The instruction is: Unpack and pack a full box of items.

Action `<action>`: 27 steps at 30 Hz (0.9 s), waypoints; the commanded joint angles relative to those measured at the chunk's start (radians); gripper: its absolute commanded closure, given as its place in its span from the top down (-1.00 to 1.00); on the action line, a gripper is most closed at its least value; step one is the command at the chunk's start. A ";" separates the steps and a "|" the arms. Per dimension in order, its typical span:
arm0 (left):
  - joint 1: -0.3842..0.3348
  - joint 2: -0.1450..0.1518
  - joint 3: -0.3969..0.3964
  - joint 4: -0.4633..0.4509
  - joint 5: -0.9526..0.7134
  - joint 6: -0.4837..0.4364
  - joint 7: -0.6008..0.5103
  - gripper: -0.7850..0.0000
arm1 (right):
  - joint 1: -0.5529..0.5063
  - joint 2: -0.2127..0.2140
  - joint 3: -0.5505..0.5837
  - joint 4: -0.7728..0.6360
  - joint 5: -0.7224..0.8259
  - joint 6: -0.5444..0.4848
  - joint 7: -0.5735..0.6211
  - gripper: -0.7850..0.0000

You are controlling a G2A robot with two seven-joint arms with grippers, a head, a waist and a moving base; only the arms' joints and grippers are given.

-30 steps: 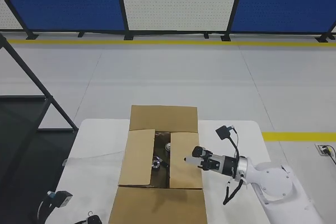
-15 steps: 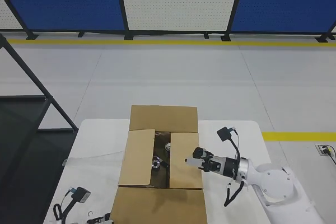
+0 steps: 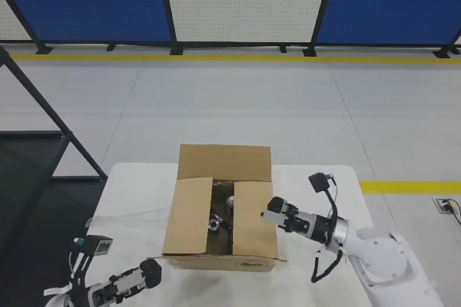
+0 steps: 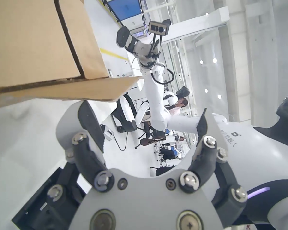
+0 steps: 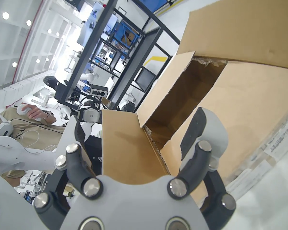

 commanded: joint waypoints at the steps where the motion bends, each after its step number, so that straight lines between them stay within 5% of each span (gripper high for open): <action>1: -0.011 0.001 0.009 -0.013 0.036 0.012 0.018 1.00 | -0.025 0.003 0.019 -0.011 0.007 -0.006 -0.032 1.00; 16: -0.018 0.002 0.014 -0.017 0.056 0.027 0.044 1.00 | -0.052 0.006 0.036 -0.025 -0.010 0.026 -0.060 1.00; 27: -0.141 -0.006 0.108 0.045 0.017 0.111 0.217 1.00 | 0.059 -0.017 -0.016 0.134 0.187 0.131 -0.181 1.00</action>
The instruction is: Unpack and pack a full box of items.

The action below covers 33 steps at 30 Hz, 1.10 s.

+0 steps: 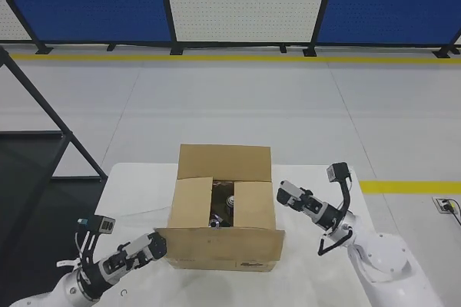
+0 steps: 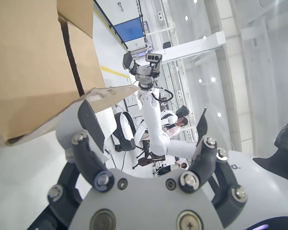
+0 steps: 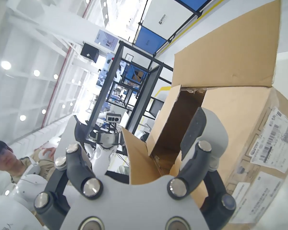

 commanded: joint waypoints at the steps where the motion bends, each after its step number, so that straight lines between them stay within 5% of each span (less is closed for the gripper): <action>1: -0.017 -0.002 0.019 0.005 -0.005 0.019 0.040 1.00 | 0.010 -0.001 -0.004 0.011 -0.001 0.014 -0.002 1.00; 14: 0.018 -0.001 0.019 -0.014 0.052 -0.001 0.066 1.00 | 0.012 -0.002 -0.010 0.019 -0.002 0.032 -0.017 1.00; 20: 0.019 -0.003 0.028 -0.012 0.053 0.014 0.088 1.00 | 0.126 -0.029 -0.079 0.144 0.040 0.069 -0.130 1.00; 33: -0.072 -0.013 0.112 0.053 0.044 0.085 0.189 1.00 | 0.207 -0.053 -0.137 0.249 0.064 0.069 -0.210 1.00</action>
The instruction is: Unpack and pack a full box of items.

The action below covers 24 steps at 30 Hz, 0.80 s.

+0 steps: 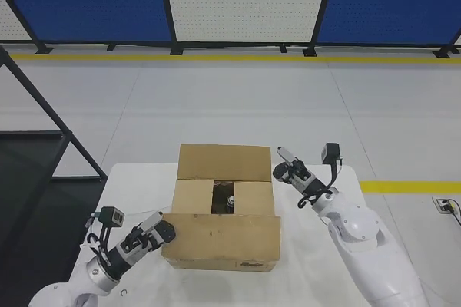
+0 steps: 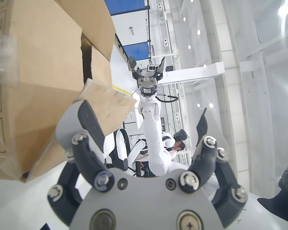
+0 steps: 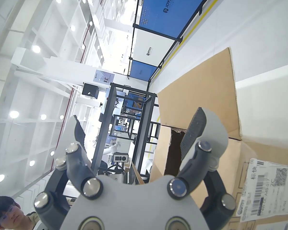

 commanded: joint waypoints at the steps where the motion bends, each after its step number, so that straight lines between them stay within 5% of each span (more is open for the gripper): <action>1: 0.001 0.000 -0.001 0.000 0.000 -0.001 -0.001 1.00 | 0.000 0.000 0.000 0.000 0.000 0.000 0.000 1.00; 7: 0.001 0.000 -0.001 0.000 0.000 -0.001 -0.001 1.00 | 0.002 -0.004 -0.003 0.031 -0.002 0.015 -0.038 1.00; 14: -0.012 -0.004 0.022 0.007 -0.009 0.033 0.045 1.00 | 0.124 -0.036 -0.074 0.234 -0.078 0.010 -0.149 1.00; 24: -0.049 -0.012 0.054 0.023 -0.016 0.105 0.126 1.00 | 0.290 -0.093 -0.173 0.511 -0.052 -0.057 -0.028 1.00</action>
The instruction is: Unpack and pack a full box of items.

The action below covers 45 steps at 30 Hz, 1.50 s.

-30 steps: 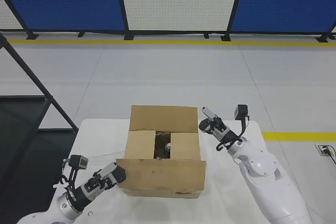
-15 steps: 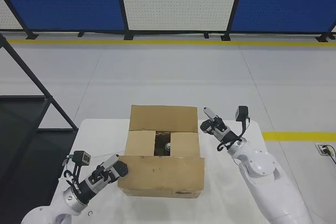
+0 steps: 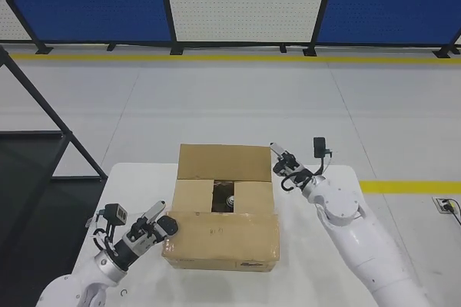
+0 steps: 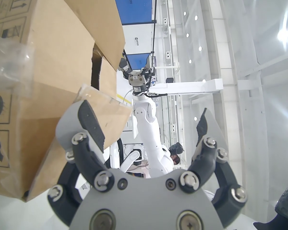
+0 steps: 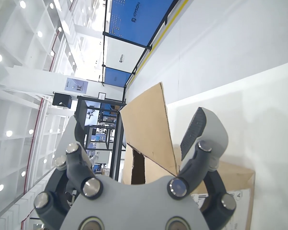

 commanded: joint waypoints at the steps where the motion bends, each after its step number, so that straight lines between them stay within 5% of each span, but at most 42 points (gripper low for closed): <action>1: -0.002 -0.001 0.003 -0.001 0.001 0.004 0.006 1.00 | 0.026 -0.010 -0.013 0.044 0.008 -0.008 0.021 1.00; 11: 0.005 -0.003 0.006 -0.005 -0.016 0.005 -0.003 1.00 | 0.086 -0.050 -0.017 0.179 0.131 -0.164 0.149 1.00; 22: -0.015 -0.007 0.021 0.013 -0.029 0.023 -0.003 1.00 | 0.004 -0.009 0.089 0.054 0.205 -0.300 0.349 1.00; 38: -0.049 -0.017 0.062 0.031 0.014 0.052 0.089 1.00 | -0.292 0.069 0.183 -0.492 -0.022 -0.113 0.442 1.00; 45: -0.060 -0.021 0.073 0.033 0.019 0.060 0.110 1.00 | -0.363 0.083 0.216 -0.589 -0.027 -0.039 0.448 1.00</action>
